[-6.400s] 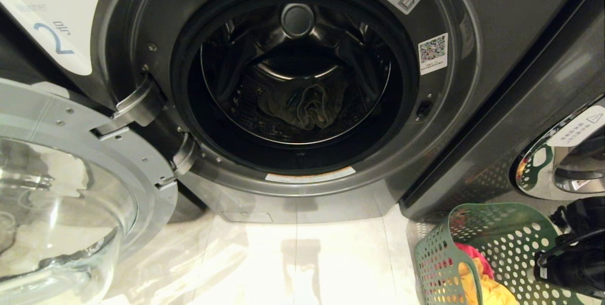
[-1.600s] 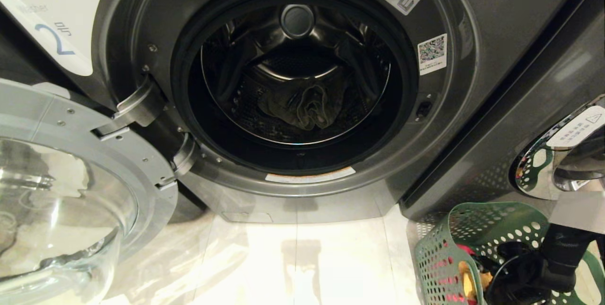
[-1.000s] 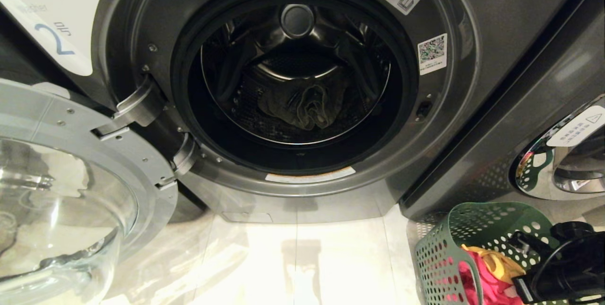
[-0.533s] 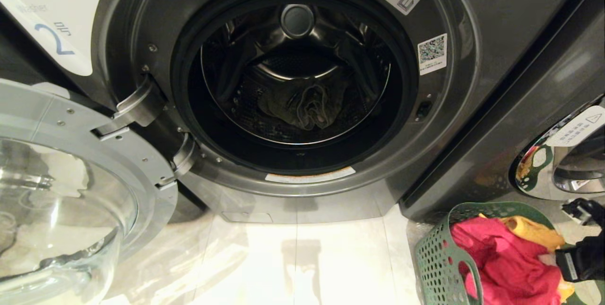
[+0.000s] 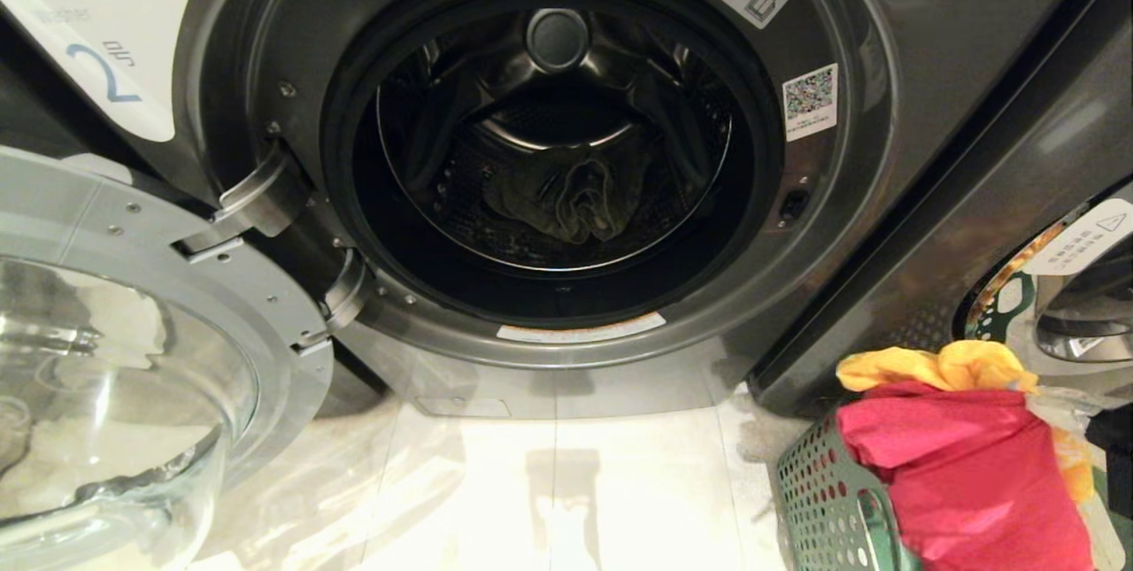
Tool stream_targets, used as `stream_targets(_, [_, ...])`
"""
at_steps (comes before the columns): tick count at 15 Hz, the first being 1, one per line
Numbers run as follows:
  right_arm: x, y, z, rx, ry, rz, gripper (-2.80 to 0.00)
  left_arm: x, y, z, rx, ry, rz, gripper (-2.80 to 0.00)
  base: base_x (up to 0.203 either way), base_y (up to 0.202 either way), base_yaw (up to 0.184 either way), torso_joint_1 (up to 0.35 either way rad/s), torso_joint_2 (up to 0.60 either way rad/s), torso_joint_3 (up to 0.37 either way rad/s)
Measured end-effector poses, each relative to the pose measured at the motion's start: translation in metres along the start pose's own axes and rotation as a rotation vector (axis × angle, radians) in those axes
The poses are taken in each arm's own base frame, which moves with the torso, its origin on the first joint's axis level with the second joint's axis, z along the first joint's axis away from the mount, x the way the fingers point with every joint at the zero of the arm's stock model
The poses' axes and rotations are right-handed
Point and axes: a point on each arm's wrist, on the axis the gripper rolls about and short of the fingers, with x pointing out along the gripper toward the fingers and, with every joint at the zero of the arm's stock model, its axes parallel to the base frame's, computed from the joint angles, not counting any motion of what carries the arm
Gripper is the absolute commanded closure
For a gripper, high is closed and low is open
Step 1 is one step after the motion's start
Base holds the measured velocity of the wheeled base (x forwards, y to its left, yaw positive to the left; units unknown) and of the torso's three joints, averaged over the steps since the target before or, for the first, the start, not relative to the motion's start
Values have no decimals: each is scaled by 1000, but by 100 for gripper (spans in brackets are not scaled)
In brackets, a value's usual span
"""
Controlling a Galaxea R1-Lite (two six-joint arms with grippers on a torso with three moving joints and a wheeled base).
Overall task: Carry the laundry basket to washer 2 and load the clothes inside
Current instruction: Place the clothes into the washing machine
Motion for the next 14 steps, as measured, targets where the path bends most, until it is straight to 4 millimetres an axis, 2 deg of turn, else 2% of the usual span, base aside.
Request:
stream_targets(2, [-8,8,5,-48,-42,23,0,0,0,0,0,0,0,0,0,0,0,0,0,0])
stream_targets(9, [-9,6,14,-82,-72,11,0,0,0,0,0,0,0,0,0,0,0,0,0,0])
stream_targets(14, [-12,-4,8,-40,37,-184,0,0,0,0,0,0,0,0,0,0,0,0,0,0])
